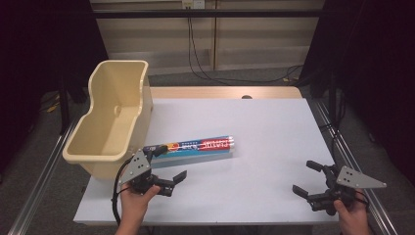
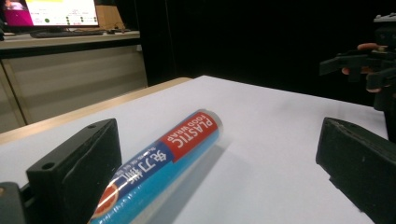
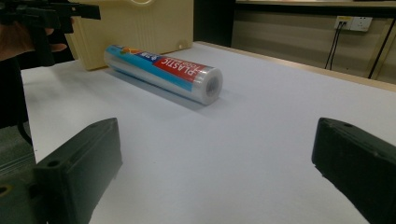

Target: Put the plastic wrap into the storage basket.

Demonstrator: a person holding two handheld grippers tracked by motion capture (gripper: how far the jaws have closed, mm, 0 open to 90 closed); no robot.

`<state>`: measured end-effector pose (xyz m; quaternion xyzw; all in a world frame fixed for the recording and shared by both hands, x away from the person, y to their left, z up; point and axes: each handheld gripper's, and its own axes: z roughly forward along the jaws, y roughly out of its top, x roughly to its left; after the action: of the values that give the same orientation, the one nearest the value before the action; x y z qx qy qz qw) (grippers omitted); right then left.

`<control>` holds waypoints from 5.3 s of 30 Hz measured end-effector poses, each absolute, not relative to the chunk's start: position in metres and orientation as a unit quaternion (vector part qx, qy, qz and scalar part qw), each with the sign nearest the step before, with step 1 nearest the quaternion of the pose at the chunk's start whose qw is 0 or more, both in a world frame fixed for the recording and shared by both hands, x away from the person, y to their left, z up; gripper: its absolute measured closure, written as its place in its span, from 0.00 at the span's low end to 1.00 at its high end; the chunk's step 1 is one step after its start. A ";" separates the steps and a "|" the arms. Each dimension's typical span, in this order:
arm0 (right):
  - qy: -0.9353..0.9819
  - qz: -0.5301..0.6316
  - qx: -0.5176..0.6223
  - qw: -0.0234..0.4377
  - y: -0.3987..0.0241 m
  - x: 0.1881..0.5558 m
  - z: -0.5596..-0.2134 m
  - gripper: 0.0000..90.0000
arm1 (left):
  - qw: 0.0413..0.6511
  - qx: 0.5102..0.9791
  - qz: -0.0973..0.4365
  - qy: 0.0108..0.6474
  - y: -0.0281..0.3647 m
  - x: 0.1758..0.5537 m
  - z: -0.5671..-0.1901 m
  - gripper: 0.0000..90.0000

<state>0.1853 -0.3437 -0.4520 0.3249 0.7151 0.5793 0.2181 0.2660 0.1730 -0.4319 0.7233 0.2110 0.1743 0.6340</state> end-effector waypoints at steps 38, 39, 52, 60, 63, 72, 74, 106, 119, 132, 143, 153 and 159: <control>0.731 0.570 0.314 0.206 -0.341 0.186 -0.455 0.02 | 0.485 0.830 0.109 0.253 0.113 0.359 -0.422 0.00; 0.731 0.570 0.314 0.205 -0.341 0.186 -0.455 0.02 | 0.471 0.837 0.111 0.254 0.112 0.361 -0.422 0.00; 0.735 0.567 0.311 0.205 -0.341 0.187 -0.456 0.02 | 0.358 0.894 0.089 0.256 0.103 0.381 -0.421 0.00; 0.736 0.566 0.311 0.203 -0.342 0.188 -0.457 0.02 | 0.305 0.921 0.064 0.236 0.098 0.390 -0.422 0.02; 0.737 0.564 0.312 0.202 -0.343 0.189 -0.458 0.02 | 0.292 0.926 0.059 0.232 0.098 0.393 -0.423 0.03; 0.738 0.565 0.311 0.198 -0.342 0.191 -0.459 0.02 | 0.249 0.943 0.056 0.212 0.092 0.399 -0.431 0.05; 0.740 0.563 0.311 0.198 -0.342 0.191 -0.459 0.02 | 0.243 0.946 0.052 0.208 0.092 0.401 -0.432 0.06; 0.740 0.562 0.314 0.196 -0.345 0.193 -0.461 0.02 | 0.194 0.963 0.038 0.183 0.081 0.406 -0.454 0.19; 0.740 0.562 0.314 0.195 -0.346 0.193 -0.461 0.02 | 0.192 0.968 0.045 0.156 0.081 0.404 -0.453 0.27; 0.742 0.560 0.314 0.193 -0.346 0.195 -0.462 0.02 | 0.151 0.962 0.005 0.229 0.069 0.398 -0.443 0.34; 0.742 0.560 0.316 0.193 -0.346 0.195 -0.463 0.02 | 0.172 0.940 -0.008 0.295 0.074 0.396 -0.421 0.35; 0.742 0.561 0.313 0.194 -0.345 0.195 -0.462 0.02 | 0.188 0.926 0.004 0.328 0.080 0.395 -0.388 0.36; 0.741 0.562 0.313 0.194 -0.345 0.195 -0.462 0.02 | 0.200 0.916 0.005 0.349 0.083 0.395 -0.375 0.36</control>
<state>0.1951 -0.3448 -0.4615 0.3131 0.7411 0.5615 0.1937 0.3948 0.0825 -0.3750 0.9156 0.3487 0.0046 0.2000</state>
